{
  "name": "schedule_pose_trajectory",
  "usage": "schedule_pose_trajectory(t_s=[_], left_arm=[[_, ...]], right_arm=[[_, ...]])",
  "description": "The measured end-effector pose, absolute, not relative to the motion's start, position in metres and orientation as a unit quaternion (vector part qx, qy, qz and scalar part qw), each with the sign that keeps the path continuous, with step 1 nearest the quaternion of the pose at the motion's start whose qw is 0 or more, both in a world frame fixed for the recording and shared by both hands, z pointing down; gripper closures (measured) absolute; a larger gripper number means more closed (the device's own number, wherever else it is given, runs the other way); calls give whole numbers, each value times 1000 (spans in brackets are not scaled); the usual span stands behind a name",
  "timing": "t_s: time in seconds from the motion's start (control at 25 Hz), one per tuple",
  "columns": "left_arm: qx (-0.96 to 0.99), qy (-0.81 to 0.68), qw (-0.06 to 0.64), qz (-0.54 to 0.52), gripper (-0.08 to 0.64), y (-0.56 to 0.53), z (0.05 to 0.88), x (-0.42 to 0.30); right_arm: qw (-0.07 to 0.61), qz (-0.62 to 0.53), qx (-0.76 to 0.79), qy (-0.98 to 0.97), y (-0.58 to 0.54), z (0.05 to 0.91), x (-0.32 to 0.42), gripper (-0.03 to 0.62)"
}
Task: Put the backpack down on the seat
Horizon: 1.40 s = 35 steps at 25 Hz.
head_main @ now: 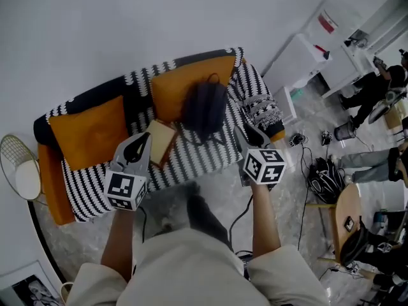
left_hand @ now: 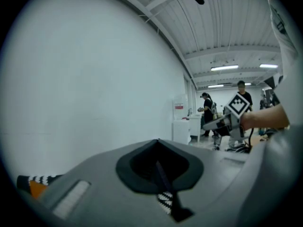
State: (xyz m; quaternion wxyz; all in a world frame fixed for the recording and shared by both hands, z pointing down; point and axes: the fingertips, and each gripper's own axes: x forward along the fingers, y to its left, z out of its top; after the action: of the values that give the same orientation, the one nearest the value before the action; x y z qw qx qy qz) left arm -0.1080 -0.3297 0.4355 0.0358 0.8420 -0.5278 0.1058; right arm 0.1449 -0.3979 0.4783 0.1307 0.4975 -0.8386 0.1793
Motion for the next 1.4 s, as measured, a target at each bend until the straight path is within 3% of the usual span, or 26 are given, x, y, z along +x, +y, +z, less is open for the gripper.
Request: schedule_pose_trajectory(t_s=[0.6,0.92,1.4], left_arm=[[877,-472,-38,80,558,-220,360,-87],[892,-442,-60,78,558,-158,346,-72],[903,-416,-82,70,558,-95,331,-64]], right_arm=[[92,137,526,-834,-232,391,144,485],[66,103,543,-831,-159,358,144,568],[57,42,541,-838,-83,321,130,585]])
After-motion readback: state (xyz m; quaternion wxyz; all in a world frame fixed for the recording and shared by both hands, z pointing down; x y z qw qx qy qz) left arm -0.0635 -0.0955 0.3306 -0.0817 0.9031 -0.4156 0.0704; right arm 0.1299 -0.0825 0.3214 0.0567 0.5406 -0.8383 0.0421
